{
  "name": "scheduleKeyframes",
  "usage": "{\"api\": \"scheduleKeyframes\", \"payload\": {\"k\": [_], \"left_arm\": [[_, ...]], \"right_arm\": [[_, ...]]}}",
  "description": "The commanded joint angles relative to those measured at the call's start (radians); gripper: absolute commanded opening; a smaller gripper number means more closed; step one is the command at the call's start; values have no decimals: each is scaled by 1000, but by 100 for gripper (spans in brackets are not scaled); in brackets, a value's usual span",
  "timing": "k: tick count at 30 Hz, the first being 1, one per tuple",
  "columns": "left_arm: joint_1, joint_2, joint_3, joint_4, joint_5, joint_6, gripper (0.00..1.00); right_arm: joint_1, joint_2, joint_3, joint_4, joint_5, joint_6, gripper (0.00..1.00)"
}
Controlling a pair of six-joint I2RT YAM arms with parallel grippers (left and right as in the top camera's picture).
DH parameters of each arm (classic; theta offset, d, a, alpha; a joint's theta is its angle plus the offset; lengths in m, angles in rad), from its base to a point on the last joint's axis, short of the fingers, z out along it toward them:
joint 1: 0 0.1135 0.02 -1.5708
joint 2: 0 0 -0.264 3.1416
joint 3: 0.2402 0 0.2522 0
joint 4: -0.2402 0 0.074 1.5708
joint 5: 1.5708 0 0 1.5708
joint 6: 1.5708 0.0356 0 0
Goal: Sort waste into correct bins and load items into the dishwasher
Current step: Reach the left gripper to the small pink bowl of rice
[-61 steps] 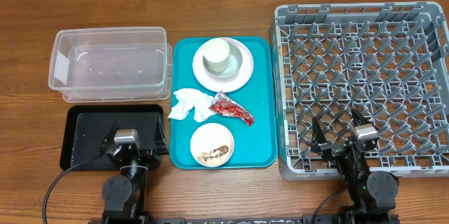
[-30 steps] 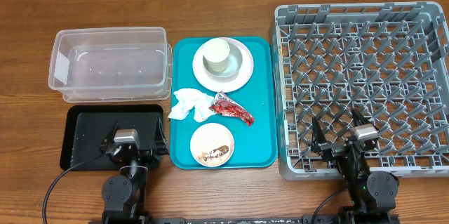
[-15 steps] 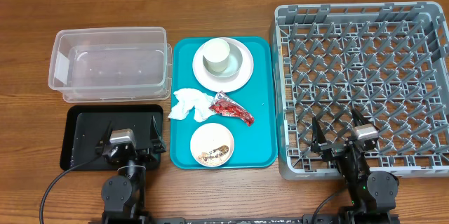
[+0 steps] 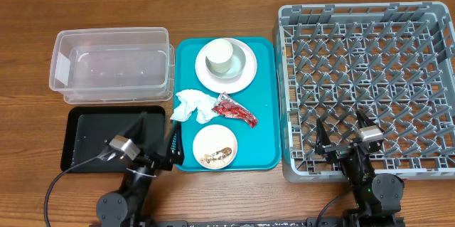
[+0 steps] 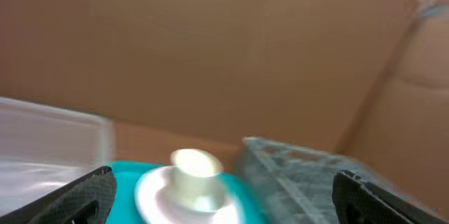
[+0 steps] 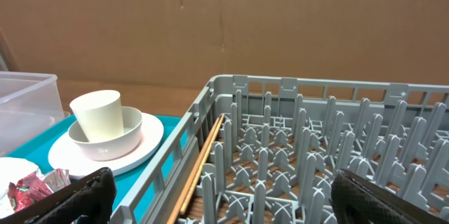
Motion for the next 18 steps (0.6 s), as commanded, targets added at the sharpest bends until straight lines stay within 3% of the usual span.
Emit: {"api": "scheduleKeyframes", "payload": {"k": [1,9,14,18], "left_arm": [[5,-9,33,0,148,-156,100],[5,66,362,-366,161,-101,100],[5,270,629,-594,190,-45,100],[4,500,881,-822,300,10,100]], "right_arm": [[7,-8,-11,5,3,4,100],[7,-8,-11,5,3,4,100],[7,-8,-11,5,3,4,100],[7,-8,-11,5,3,4,100]]}}
